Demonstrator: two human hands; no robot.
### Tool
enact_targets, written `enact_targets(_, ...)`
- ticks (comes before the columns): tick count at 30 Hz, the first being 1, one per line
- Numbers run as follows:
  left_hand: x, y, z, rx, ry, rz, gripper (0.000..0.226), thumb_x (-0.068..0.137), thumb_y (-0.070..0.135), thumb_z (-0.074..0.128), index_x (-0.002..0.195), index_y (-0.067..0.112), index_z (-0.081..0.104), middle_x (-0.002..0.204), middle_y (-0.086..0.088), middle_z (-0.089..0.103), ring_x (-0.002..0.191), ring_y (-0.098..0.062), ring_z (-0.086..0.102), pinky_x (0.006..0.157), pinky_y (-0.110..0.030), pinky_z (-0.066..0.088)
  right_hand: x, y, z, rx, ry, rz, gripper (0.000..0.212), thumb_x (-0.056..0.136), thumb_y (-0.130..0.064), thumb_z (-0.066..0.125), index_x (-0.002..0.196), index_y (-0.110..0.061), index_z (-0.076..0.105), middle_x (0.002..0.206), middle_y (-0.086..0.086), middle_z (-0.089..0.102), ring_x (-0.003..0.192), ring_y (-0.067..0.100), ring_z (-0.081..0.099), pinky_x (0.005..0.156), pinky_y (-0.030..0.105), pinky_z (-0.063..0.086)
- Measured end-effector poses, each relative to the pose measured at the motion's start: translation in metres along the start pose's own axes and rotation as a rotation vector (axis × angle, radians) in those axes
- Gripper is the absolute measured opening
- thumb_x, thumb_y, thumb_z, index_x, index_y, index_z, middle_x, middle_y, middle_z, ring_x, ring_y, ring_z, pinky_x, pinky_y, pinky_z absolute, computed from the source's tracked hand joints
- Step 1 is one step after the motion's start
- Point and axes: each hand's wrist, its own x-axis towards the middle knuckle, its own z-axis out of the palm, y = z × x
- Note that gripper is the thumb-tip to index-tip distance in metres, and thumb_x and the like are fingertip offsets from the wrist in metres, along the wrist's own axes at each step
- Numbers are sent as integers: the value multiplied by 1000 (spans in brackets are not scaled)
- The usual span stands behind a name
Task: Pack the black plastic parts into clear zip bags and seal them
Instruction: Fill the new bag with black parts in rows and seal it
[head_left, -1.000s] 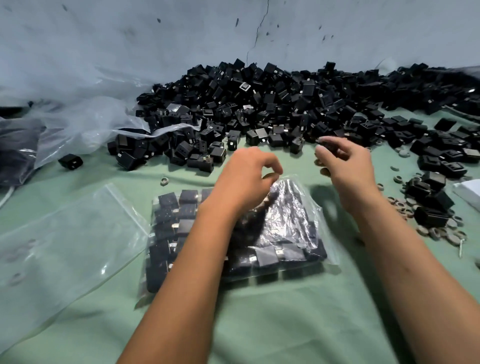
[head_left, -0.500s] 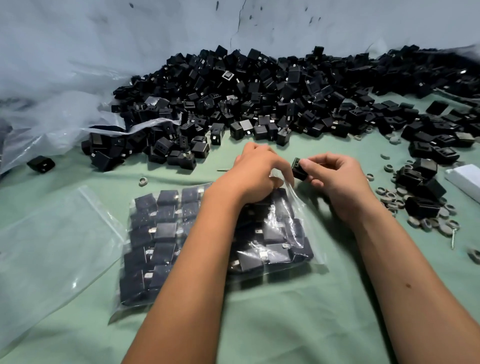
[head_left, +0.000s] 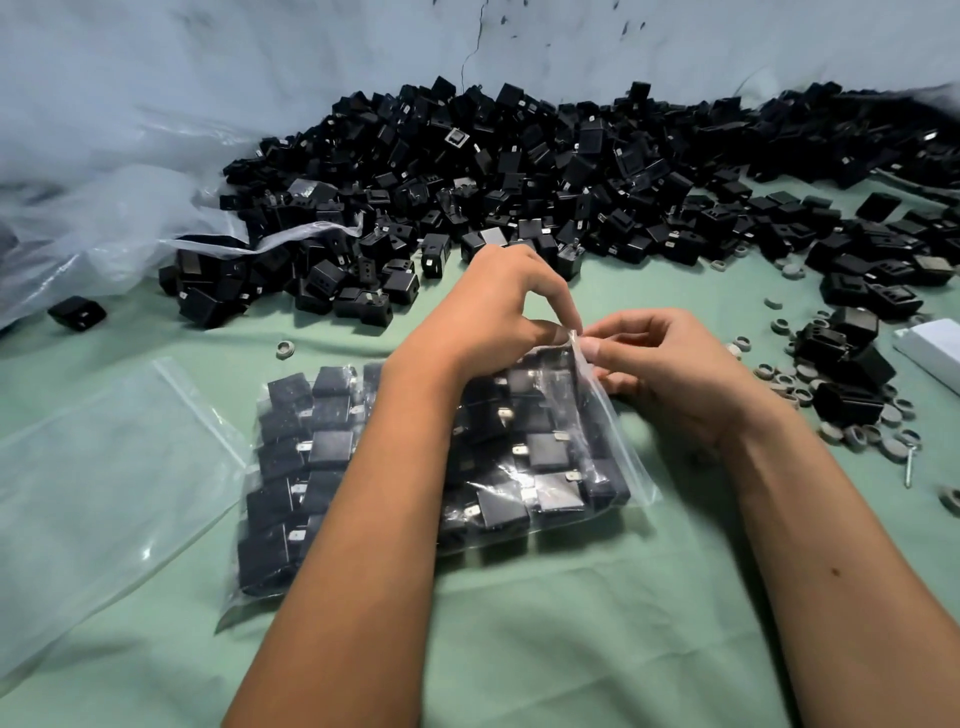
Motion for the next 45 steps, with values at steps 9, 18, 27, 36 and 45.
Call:
enact_targets(9, 1, 3, 2, 25, -4, -19, 16, 82, 17, 85, 87, 32, 81, 113, 6, 63, 119, -17, 52, 102, -33, 41, -3, -11, 11, 87, 37, -13, 26, 106, -8, 51, 129, 0, 60, 88, 21, 71, 68, 26, 66, 46, 21, 49)
enact_targets(18, 3, 0, 4, 30, 8, 0, 14, 81, 17, 86, 88, 29, 80, 112, 5, 64, 116, -17, 54, 103, -34, 41, -4, -9, 15, 27, -86, 0, 27, 108, -22, 50, 129, -19, 67, 77, 15, 69, 37, 8, 43, 30, 13, 26)
enact_targets(27, 3, -3, 5, 8, 2, 27, 16, 79, 14, 86, 88, 27, 82, 101, 14, 64, 108, -8, 56, 88, -17, 39, 87, -13, 8, -1085, 417, -161, 45, 96, -16, 64, 140, -27, 59, 140, 7, 54, 128, 28, 51, 109, 42, 45)
enact_targets(36, 2, -5, 5, -22, -1, -1, 17, 80, 13, 86, 86, 28, 82, 102, 13, 66, 98, -1, 59, 72, -1, 37, 87, -2, 10, -925, 543, -282, 17, 82, -14, 72, 92, -17, 58, 85, -2, 62, 82, 21, 57, 81, 43, 52)
enact_targets(45, 1, -3, 5, -45, -28, -48, 16, 83, 17, 85, 85, 32, 81, 109, 9, 63, 104, -6, 60, 76, -13, 49, 10, 7, 3, -1018, 392, -330, 37, 86, -9, 74, 121, -20, 74, 106, 5, 64, 99, 21, 65, 97, 33, 54)
